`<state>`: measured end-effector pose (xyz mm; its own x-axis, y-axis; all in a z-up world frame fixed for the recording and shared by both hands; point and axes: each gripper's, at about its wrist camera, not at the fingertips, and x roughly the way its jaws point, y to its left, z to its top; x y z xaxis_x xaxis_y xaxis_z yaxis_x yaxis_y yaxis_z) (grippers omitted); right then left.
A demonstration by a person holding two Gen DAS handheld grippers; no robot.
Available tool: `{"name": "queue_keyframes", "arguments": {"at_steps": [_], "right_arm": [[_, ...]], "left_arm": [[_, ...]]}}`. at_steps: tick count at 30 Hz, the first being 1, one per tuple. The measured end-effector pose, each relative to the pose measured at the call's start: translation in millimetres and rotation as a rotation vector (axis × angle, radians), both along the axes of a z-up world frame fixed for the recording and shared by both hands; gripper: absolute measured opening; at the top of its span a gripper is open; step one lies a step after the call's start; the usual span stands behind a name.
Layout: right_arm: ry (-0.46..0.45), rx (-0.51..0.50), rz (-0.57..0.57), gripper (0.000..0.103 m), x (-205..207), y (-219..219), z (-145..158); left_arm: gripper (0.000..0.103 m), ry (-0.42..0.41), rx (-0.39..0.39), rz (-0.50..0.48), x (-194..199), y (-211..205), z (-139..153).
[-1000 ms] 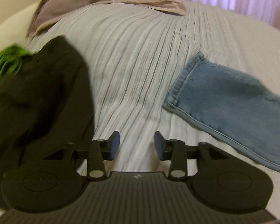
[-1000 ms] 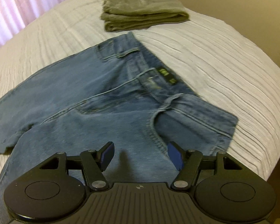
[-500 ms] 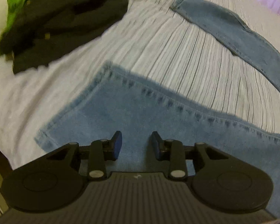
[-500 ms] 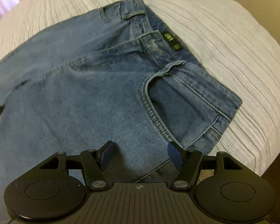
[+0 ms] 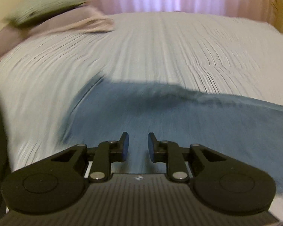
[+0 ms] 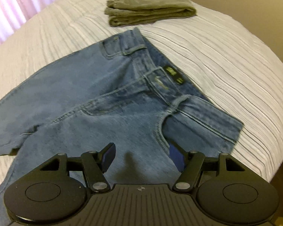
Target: Fold clothes
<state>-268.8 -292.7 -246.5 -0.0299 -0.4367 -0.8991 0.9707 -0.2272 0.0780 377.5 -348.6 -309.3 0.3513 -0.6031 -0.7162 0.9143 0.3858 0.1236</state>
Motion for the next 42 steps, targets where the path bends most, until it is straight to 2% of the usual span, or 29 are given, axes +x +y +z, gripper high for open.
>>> {"name": "queue_keyframes", "arguments": {"at_steps": [2, 4, 7, 9, 12, 14, 16, 19, 23, 25, 27, 28, 30, 32, 37, 42], "right_arm": [[0.029, 0.004, -0.034, 0.067, -1.4, 4.4, -2.9], [0.06, 0.006, -0.073, 0.067, -1.3, 10.0, -4.8], [0.094, 0.009, -0.12, 0.067, 2.9, 18.6, -8.3], [0.121, 0.0, -0.137, 0.067, 9.9, 22.7, -7.5], [0.109, -0.023, -0.142, 0.067, 21.8, 23.6, -1.9], [0.097, -0.039, -0.122, 0.067, 30.9, 22.0, 3.0], [0.09, -0.055, -0.085, 0.067, 40.0, 19.3, 7.0], [0.072, -0.042, -0.019, 0.067, 48.5, 13.8, 5.3], [0.101, -0.015, 0.135, 0.067, 53.3, 5.3, -6.2], [0.115, 0.0, 0.223, 0.067, 48.4, 5.2, -17.4], [0.117, 0.042, 0.295, 0.067, 36.4, 10.0, -35.2], [0.11, 0.07, 0.328, 0.068, 29.2, 13.6, -44.7], [0.07, 0.116, 0.373, 0.078, 12.0, 22.8, -53.3], [0.044, 0.153, 0.412, 0.078, -1.9, 27.9, -45.5], [-0.028, 0.192, 0.553, 0.078, -27.8, 34.2, 3.2], [-0.114, 0.144, 0.643, 0.079, -39.5, 29.2, 65.0]], "left_arm": [[0.019, -0.04, 0.013, -0.056, 9.3, -43.9, -21.1], [0.021, -0.057, 0.066, -0.075, 22.4, -83.0, -41.2], [0.018, -0.075, 0.07, -0.09, 39.9, -111.8, -53.2], [0.019, -0.089, 0.019, -0.077, 44.8, -106.4, -42.7], [0.022, -0.015, -0.065, 0.007, 65.5, -79.0, -20.8], [0.021, 0.05, -0.06, 0.102, 77.9, -45.9, -8.4], [0.021, 0.08, -0.039, 0.135, 75.5, 0.5, 1.4], [0.021, 0.094, 0.013, 0.119, 44.5, 92.6, 16.9], [0.022, 0.157, 0.081, 0.205, -20.9, 214.5, 32.8], [0.028, 0.179, 0.139, 0.283, -54.9, 262.9, 22.7], [0.03, 0.209, 0.249, 0.375, -88.6, 297.4, -1.9], [0.03, 0.181, 0.275, 0.408, -106.2, 308.0, -6.8], [0.029, 0.116, 0.302, 0.441, -138.8, 318.5, -0.3], [0.03, 0.132, 0.305, 0.466, -169.0, 323.4, 22.0], [0.038, 0.156, 0.252, 0.534, -228.8, 329.0, 96.0], [0.044, 0.159, 0.157, 0.516, -288.2, 326.2, 170.8]]}}
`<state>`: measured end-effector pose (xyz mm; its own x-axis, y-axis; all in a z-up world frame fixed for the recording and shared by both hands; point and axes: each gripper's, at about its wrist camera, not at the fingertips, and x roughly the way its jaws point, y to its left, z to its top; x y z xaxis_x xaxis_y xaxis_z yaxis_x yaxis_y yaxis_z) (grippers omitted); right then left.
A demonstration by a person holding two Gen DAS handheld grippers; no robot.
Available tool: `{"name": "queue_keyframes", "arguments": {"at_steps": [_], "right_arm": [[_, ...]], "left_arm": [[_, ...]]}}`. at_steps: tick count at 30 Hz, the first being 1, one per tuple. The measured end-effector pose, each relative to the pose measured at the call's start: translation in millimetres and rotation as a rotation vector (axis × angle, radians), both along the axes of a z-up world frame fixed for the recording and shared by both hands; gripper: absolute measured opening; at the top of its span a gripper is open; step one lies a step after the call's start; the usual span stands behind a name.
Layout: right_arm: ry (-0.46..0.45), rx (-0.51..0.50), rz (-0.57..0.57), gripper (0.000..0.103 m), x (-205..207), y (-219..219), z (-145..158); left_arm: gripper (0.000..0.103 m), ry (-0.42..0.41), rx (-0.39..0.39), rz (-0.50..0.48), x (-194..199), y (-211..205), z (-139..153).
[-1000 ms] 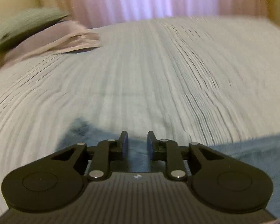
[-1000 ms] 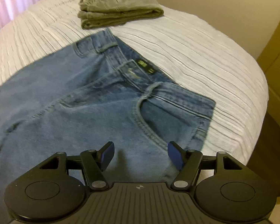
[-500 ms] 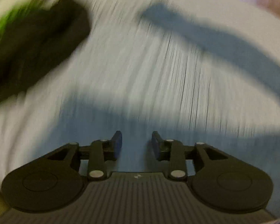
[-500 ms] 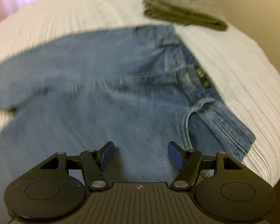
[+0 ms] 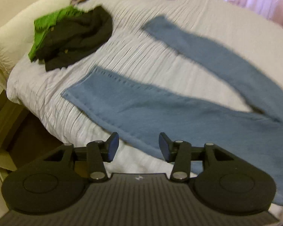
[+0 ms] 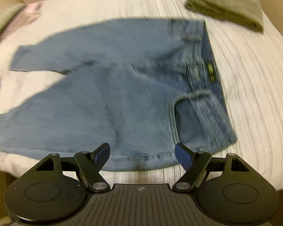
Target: Fold clothes
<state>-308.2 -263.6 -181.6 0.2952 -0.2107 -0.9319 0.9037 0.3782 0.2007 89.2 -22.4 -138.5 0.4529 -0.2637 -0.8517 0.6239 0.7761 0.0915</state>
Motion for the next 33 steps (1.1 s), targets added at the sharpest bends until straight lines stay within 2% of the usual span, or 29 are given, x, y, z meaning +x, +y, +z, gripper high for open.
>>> {"name": "queue_keyframes", "arguments": {"at_steps": [3, 5, 8, 12, 16, 22, 25, 33], "right_arm": [[-0.011, -0.039, 0.032, 0.1, -1.4, -0.2, 33.3], [-0.035, -0.05, 0.041, 0.1, -2.4, -0.3, 51.7], [-0.076, -0.05, 0.048, 0.1, -5.6, 1.6, 74.1], [-0.084, -0.043, 0.072, 0.101, -10.0, 10.2, 91.7], [-0.064, -0.08, 0.105, 0.101, -16.0, 28.2, 103.1], [-0.068, -0.062, 0.09, 0.101, -20.5, 44.8, 107.5], [-0.063, -0.054, 0.119, 0.101, -12.9, 51.2, 108.8], [-0.043, -0.073, 0.202, 0.101, 3.7, 67.6, 107.6]], "left_arm": [[0.049, -0.026, -0.03, -0.016, -30.8, -1.3, 35.8], [0.055, -0.042, -0.041, -0.021, -48.5, -0.6, 54.4], [0.058, -0.055, -0.043, -0.024, -68.3, 0.2, 70.9], [0.058, -0.054, -0.037, -0.051, -91.5, -3.4, 80.7], [0.058, -0.054, -0.025, -0.116, -107.9, -14.9, 83.8], [0.058, -0.071, -0.011, -0.201, -126.0, -32.1, 93.9], [0.058, -0.08, 0.0, -0.22, -131.4, -32.0, 94.7], [0.058, -0.06, 0.026, -0.194, -140.1, -15.5, 85.9]]}}
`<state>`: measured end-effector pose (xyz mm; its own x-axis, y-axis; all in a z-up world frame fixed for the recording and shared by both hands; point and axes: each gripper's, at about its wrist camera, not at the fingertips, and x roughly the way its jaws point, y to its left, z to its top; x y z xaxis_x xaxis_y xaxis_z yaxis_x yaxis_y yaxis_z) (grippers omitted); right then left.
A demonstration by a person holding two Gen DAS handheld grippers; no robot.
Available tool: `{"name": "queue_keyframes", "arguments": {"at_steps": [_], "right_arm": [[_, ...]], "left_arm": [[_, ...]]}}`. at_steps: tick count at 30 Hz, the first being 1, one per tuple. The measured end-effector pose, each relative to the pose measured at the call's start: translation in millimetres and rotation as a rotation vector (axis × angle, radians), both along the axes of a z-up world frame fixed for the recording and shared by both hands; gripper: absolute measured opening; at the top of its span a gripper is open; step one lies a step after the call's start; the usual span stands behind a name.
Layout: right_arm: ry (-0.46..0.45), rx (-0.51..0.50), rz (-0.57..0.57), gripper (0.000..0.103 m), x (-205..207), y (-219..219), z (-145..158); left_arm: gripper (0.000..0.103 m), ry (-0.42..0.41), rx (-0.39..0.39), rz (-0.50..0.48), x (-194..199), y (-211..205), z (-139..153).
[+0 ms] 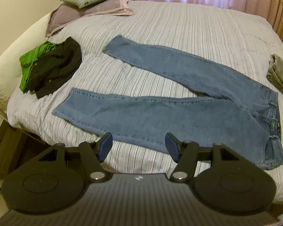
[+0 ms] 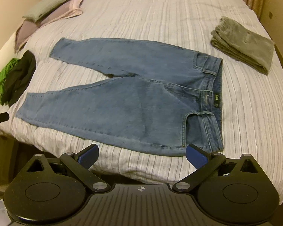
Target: Fold clothes
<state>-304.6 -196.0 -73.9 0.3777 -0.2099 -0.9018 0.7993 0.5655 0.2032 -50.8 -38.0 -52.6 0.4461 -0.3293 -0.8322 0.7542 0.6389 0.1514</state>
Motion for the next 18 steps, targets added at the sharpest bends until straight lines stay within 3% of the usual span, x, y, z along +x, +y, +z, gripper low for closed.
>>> {"name": "queue_keyframes", "arguments": {"at_steps": [18], "right_arm": [[0.006, 0.023, 0.069, 0.101, 6.6, 14.4, -6.6]], "left_arm": [[0.058, -0.009, 0.03, 0.044, -15.6, 29.6, -4.6]]}}
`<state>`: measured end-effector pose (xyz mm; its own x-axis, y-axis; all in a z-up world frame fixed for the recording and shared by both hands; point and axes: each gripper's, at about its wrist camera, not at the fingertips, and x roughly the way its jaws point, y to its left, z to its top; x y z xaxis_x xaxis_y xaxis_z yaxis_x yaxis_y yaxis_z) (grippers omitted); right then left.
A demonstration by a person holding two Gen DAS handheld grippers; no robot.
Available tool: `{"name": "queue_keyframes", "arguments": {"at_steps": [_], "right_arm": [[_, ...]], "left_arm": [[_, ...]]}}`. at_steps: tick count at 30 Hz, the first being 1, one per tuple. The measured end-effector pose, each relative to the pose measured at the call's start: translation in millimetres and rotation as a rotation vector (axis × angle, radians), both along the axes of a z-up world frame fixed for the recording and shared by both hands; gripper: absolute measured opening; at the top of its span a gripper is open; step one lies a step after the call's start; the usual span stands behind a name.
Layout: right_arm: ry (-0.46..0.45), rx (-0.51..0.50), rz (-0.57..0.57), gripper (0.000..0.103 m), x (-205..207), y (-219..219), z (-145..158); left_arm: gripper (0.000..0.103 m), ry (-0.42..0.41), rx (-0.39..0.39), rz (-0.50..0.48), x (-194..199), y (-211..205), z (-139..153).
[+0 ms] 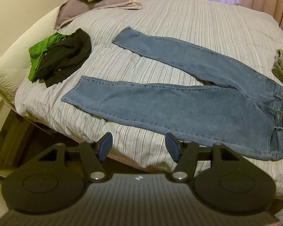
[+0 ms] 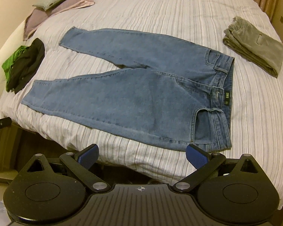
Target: Fold clothes
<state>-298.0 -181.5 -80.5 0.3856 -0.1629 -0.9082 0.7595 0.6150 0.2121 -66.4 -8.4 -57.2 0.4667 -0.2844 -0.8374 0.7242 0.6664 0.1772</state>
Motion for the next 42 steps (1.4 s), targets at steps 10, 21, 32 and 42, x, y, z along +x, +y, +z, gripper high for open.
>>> {"name": "queue_keyframes", "arguments": {"at_steps": [10, 21, 32, 42], "right_arm": [[0.005, -0.004, -0.016, 0.101, -2.8, -2.9, 0.3], [0.017, 0.003, -0.071, 0.101, -16.5, -6.6, -1.5], [0.018, 0.004, -0.114, 0.101, -31.4, -7.1, 0.8], [-0.002, 0.004, -0.121, 0.101, -37.1, -9.0, 2.2]], "left_arm": [[0.058, -0.004, 0.006, -0.033, -5.0, -6.2, -3.0], [0.058, 0.009, 0.014, -0.106, -18.2, -25.7, -10.6], [0.058, 0.011, 0.014, -0.16, -32.5, -35.8, -13.3], [0.058, 0.0, 0.011, -0.156, -34.6, -33.4, -11.1]]}}
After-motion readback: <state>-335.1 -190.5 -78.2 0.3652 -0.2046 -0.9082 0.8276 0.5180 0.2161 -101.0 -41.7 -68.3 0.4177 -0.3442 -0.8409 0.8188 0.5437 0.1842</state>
